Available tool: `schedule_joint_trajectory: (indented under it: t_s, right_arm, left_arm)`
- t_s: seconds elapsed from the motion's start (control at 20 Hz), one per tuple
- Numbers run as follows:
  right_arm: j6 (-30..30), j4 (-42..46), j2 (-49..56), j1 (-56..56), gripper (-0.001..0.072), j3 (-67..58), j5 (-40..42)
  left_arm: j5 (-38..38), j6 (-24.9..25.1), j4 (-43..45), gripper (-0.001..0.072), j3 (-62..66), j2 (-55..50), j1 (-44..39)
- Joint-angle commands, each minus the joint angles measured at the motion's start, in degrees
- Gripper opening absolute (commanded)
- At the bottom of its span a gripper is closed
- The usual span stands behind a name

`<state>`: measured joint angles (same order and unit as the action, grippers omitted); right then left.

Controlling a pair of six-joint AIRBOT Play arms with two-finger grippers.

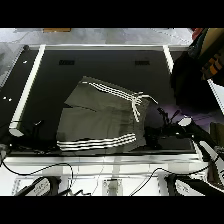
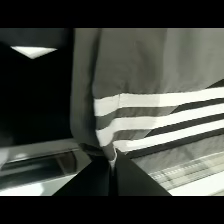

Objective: Fold the clothes and pants, and hang the long-sleeved shirts on hangers.

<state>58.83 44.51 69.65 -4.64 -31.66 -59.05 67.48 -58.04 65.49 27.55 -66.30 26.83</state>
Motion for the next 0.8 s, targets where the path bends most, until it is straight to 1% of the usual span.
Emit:
schedule_joint_trajectory:
  t_s: [0.0,0.05,0.1,0.2,0.25,0.35,0.45,0.55,0.65,0.7,0.75]
  right_arm:
    - [-0.02,-0.87,-0.02,0.00,0.0023,-0.20,-1.16]
    - [-0.07,-1.46,-0.09,0.00,0.0022,-0.96,-2.67]
    - [-0.11,-2.10,-0.39,0.00,0.0022,-2.14,-4.46]
    - [-0.94,-3.43,-2.43,0.00,0.0022,-5.95,-8.28]
    - [-1.07,-4.42,-4.15,0.00,0.0022,-8.52,-10.34]
    - [-1.05,-6.73,-8.22,0.02,0.0022,-14.19,-13.35]
    - [-0.81,-9.11,-13.11,0.02,0.0022,-20.96,-14.56]
    - [0.66,-10.80,-17.70,0.02,0.0022,-27.98,-14.38]
    - [3.65,-12.04,-21.55,0.02,0.0022,-35.26,-13.70]
    - [5.27,-12.46,-23.32,0.04,0.0022,-38.56,-13.05]
    - [6.69,-12.87,-25.16,0.04,0.0022,-41.79,-12.07]
  left_arm:
    - [0.26,0.70,-1.62,0.0015,0.37,-0.52,0.04]
    - [0.63,0.79,-2.89,0.0015,1.09,-0.07,0.04]
    - [1.90,2.23,-4.79,0.0015,2.56,0.79,0.04]
    - [6.10,4.94,-9.99,0.0015,7.32,3.34,0.07]
    - [7.96,5.51,-12.87,0.0015,10.32,5.01,0.04]
    - [10.60,6.49,-20.59,0.0015,17.38,9.22,0.07]
    - [10.60,6.84,-30.32,0.0015,24.39,14.12,0.07]
    - [9.11,9.16,-40.87,0.0015,31.01,18.93,0.07]
    - [4.33,11.15,-49.62,0.0015,36.35,23.87,0.07]
    - [0.48,12.24,-52.30,0.0014,38.42,26.60,0.07]
    - [-3.63,13.35,-53.16,0.0014,39.91,29.22,0.04]
